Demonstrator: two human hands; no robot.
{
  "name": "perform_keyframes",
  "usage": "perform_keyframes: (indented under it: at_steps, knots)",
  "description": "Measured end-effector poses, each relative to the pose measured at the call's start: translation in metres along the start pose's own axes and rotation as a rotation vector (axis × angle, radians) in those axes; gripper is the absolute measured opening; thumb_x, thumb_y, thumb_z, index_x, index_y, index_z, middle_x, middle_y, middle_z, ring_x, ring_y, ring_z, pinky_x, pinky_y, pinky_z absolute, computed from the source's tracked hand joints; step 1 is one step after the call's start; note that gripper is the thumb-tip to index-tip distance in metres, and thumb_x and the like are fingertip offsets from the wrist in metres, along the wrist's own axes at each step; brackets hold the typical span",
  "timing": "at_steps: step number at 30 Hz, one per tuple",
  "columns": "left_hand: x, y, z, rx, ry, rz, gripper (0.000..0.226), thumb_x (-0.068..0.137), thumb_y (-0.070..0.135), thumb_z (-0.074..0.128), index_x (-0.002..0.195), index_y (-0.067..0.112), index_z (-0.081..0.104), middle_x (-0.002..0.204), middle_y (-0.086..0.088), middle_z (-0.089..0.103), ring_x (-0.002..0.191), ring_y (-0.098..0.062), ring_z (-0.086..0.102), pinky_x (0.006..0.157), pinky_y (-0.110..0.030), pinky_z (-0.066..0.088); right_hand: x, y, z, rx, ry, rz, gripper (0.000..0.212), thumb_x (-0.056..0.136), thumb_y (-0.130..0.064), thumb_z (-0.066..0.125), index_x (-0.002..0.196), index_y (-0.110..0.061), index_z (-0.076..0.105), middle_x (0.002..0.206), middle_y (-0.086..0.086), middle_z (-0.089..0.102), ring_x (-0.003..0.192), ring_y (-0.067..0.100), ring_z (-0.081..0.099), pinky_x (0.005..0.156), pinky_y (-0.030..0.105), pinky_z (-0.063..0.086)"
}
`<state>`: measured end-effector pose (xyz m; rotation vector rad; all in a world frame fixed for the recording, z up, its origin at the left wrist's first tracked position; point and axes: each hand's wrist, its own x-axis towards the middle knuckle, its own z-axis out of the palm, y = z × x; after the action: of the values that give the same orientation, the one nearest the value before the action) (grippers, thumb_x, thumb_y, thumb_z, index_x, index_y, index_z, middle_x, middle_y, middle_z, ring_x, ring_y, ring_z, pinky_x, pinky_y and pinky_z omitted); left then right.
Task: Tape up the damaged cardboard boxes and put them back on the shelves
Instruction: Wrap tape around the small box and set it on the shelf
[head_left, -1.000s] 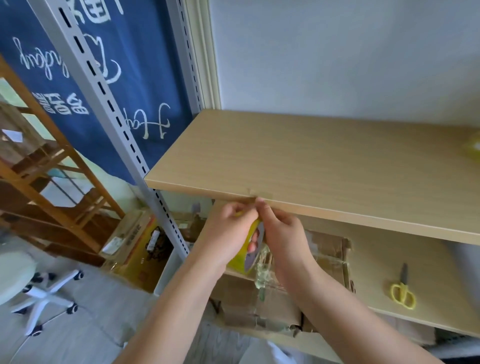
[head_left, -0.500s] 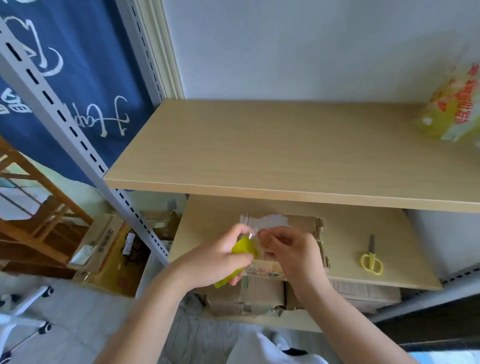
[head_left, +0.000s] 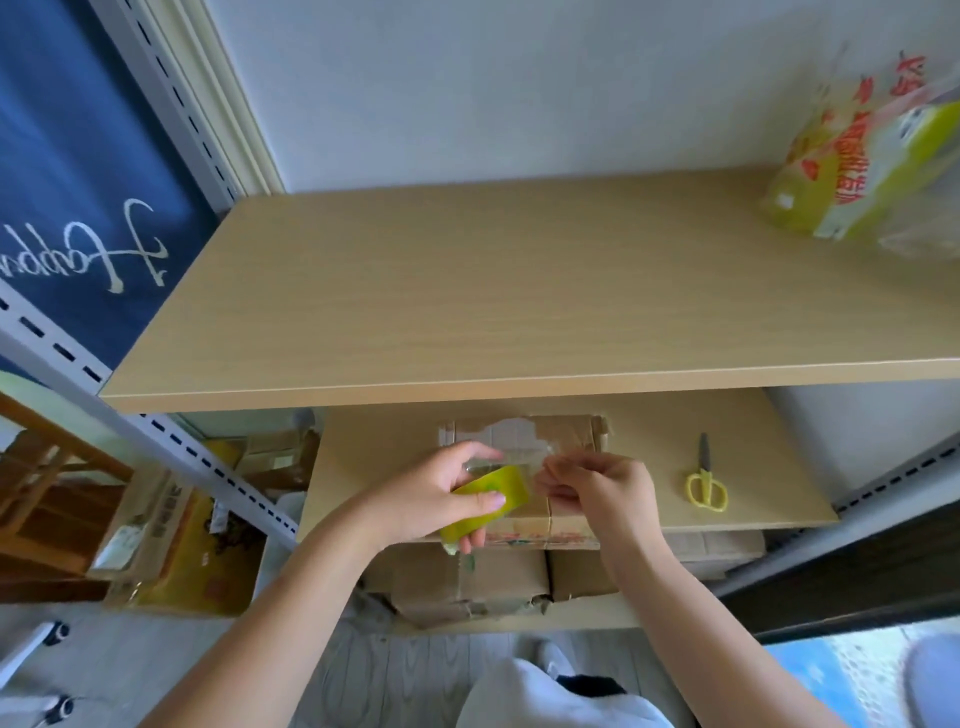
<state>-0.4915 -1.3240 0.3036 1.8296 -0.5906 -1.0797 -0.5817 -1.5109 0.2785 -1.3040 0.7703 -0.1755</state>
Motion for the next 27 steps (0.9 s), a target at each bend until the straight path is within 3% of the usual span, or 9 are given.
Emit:
perform_keyframes:
  at_steps: [3,6,9,13,15,17,20,24,27]
  knots:
    - [0.003,-0.01,-0.009,0.309,0.112,-0.059,0.017,0.097,0.043,0.059,0.103,0.027,0.059,0.073,-0.001,0.073,0.063,-0.014,0.07,0.062,-0.032,0.057,0.008,-0.003,-0.007,0.046,0.036,-0.019,0.004,0.085,0.001,0.071,0.085,0.002,0.075,0.075,0.017,0.074,0.072,0.029,0.075,0.067,0.032,0.062]
    - [0.003,-0.024,-0.019,0.463,0.277,-0.089,0.036,0.093,0.059,0.055,0.079,0.026,0.06,0.057,0.004,0.068,0.054,-0.014,0.068,0.052,-0.026,0.053,0.019,-0.009,-0.022,0.07,0.057,-0.024,0.005,0.084,0.003,0.07,0.086,0.001,0.075,0.077,0.016,0.075,0.073,0.029,0.075,0.064,0.03,0.061]
    - [0.003,-0.034,-0.021,0.397,0.283,-0.014,0.043,0.088,0.066,0.055,0.078,0.025,0.062,0.061,0.004,0.068,0.056,-0.014,0.068,0.052,-0.022,0.053,0.029,-0.012,-0.036,0.067,0.04,-0.011,0.006,0.084,0.003,0.071,0.089,0.001,0.074,0.08,0.016,0.075,0.074,0.029,0.075,0.061,0.027,0.06]
    - [0.003,-0.039,-0.009,0.235,0.113,0.054,0.031,0.088,0.061,0.058,0.089,0.031,0.063,0.081,0.004,0.073,0.07,-0.012,0.071,0.065,-0.026,0.058,0.04,-0.014,-0.066,-0.01,-0.02,0.011,0.008,0.085,-0.006,0.073,0.092,-0.002,0.075,0.084,0.013,0.076,0.08,0.026,0.075,0.062,0.024,0.06]
    - [0.006,-0.04,-0.005,0.349,0.119,0.027,0.03,0.087,0.064,0.055,0.085,0.034,0.061,0.077,0.01,0.073,0.065,-0.006,0.07,0.061,-0.024,0.055,0.042,-0.008,-0.077,-0.02,0.009,0.028,0.008,0.085,-0.005,0.073,0.091,-0.001,0.075,0.084,0.014,0.076,0.08,0.026,0.075,0.061,0.024,0.059]
    - [0.014,-0.037,-0.01,0.598,0.232,-0.004,0.039,0.085,0.068,0.053,0.077,0.03,0.058,0.064,0.016,0.069,0.053,0.0,0.065,0.052,-0.018,0.047,0.043,0.001,-0.08,0.001,0.073,0.027,0.006,0.084,-0.003,0.072,0.089,-0.001,0.075,0.082,0.014,0.076,0.078,0.027,0.075,0.06,0.025,0.06]
    - [0.025,-0.03,-0.032,0.824,0.386,-0.062,0.052,0.081,0.071,0.058,0.065,0.022,0.051,0.048,0.009,0.06,0.04,0.001,0.054,0.045,-0.018,0.04,0.043,0.01,-0.073,0.079,0.11,0.065,0.006,0.084,0.0,0.071,0.09,0.0,0.074,0.081,0.014,0.076,0.077,0.026,0.075,0.062,0.026,0.061]
    - [0.031,-0.031,-0.061,0.497,0.26,-0.031,0.041,0.09,0.052,0.064,0.066,0.02,0.052,0.057,-0.002,0.059,0.055,-0.017,0.065,0.052,-0.028,0.049,0.057,0.009,-0.073,0.126,0.156,0.099,0.006,0.084,0.001,0.071,0.09,0.0,0.074,0.082,0.014,0.076,0.077,0.025,0.075,0.061,0.026,0.061]
    - [0.035,-0.036,-0.075,0.355,0.19,-0.008,0.035,0.094,0.036,0.066,0.068,0.018,0.053,0.058,0.005,0.051,0.057,-0.017,0.057,0.057,-0.031,0.048,0.067,0.011,-0.076,0.113,0.181,0.125,0.005,0.084,-0.001,0.071,0.089,-0.001,0.074,0.081,0.013,0.076,0.076,0.024,0.075,0.062,0.027,0.061]
